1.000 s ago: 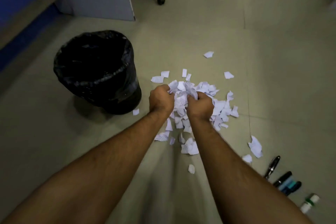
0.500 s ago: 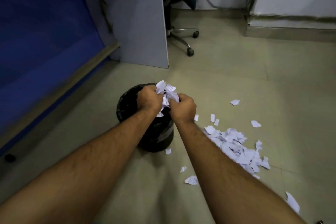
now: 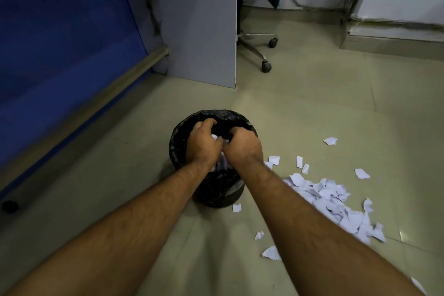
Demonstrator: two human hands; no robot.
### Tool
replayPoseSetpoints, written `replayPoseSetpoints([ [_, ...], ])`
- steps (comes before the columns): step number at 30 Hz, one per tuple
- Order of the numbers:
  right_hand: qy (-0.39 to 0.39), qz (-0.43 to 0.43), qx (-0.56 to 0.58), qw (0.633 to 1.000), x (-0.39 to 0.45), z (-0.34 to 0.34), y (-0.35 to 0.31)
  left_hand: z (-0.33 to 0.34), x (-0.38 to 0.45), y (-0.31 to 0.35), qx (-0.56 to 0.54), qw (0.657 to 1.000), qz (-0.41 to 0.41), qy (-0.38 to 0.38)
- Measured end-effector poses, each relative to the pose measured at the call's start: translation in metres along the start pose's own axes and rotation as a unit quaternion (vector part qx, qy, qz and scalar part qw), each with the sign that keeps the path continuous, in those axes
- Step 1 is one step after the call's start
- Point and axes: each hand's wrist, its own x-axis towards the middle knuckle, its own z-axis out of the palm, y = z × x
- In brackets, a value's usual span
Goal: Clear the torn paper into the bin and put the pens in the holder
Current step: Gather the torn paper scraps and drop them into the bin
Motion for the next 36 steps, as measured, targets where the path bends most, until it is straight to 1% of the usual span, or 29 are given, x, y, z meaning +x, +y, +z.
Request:
replayPoseSetpoints([
  [2, 0.02, 0.007, 0.017, 1.0, 0.003, -0.006, 0.003, 0.003, 0.002, 0.003, 0.002, 1.0, 0.027, 0.01],
  [5, 0.086, 0.045, 0.087, 0.991, 0.007, -0.019, 0.01, 0.007, 0.005, 0.017, -0.018, 0.998, 0.062, 0.019],
  [8, 0.148, 0.081, 0.131, 0.977, 0.012, -0.035, 0.02, 0.012, 0.002, 0.042, -0.06, 0.994, 0.088, 0.013],
  [10, 0.187, 0.103, 0.143, 0.966, 0.014, -0.046, 0.034, 0.022, -0.001, 0.058, -0.056, 0.99, 0.13, -0.021],
  [13, 0.229, 0.13, 0.144, 0.954, 0.007, -0.06, 0.073, 0.047, -0.011, 0.082, 0.02, 0.965, 0.236, -0.11],
  [15, 0.246, 0.149, 0.134, 0.948, -0.006, -0.066, 0.106, 0.071, -0.019, 0.094, 0.036, 0.955, 0.246, -0.159],
  [16, 0.248, 0.157, 0.128, 0.948, -0.013, -0.069, 0.123, 0.085, -0.025, 0.1, 0.028, 0.956, 0.227, -0.184],
  [18, 0.236, 0.183, 0.118, 0.947, -0.027, -0.074, 0.159, 0.117, -0.039, 0.112, -0.028, 0.957, 0.154, -0.243],
  [19, 0.225, 0.197, 0.115, 0.947, -0.032, -0.075, 0.174, 0.131, -0.045, 0.116, -0.056, 0.954, 0.121, -0.267],
  [20, 0.216, 0.212, 0.111, 0.947, -0.041, -0.075, 0.193, 0.147, -0.053, 0.121, -0.07, 0.948, 0.104, -0.291],
  [22, 0.2, 0.237, 0.099, 0.946, -0.057, -0.073, 0.224, 0.173, -0.065, 0.128, -0.056, 0.938, 0.109, -0.323],
  [24, 0.185, 0.264, 0.089, 0.942, -0.078, -0.071, 0.257, 0.198, -0.083, 0.133, -0.02, 0.931, 0.111, -0.349],
  [26, 0.165, 0.277, 0.088, 0.943, -0.096, -0.066, 0.285, 0.22, -0.099, 0.129, -0.007, 0.925, 0.084, -0.37],
  [30, 0.118, 0.285, 0.078, 0.948, -0.117, -0.049, 0.329, 0.261, -0.139, 0.105, -0.01, 0.927, 0.044, -0.373],
  [32, 0.096, 0.273, 0.049, 0.956, -0.12, -0.037, 0.344, 0.272, -0.152, 0.09, 0.02, 0.925, 0.055, -0.376],
  [34, 0.078, 0.237, 0.005, 0.968, -0.122, -0.024, 0.357, 0.286, -0.16, 0.078, 0.095, 0.911, 0.133, -0.378],
  [36, 0.056, 0.192, -0.038, 0.979, -0.117, -0.011, 0.367, 0.296, -0.163, 0.069, 0.182, 0.891, 0.213, -0.358],
])
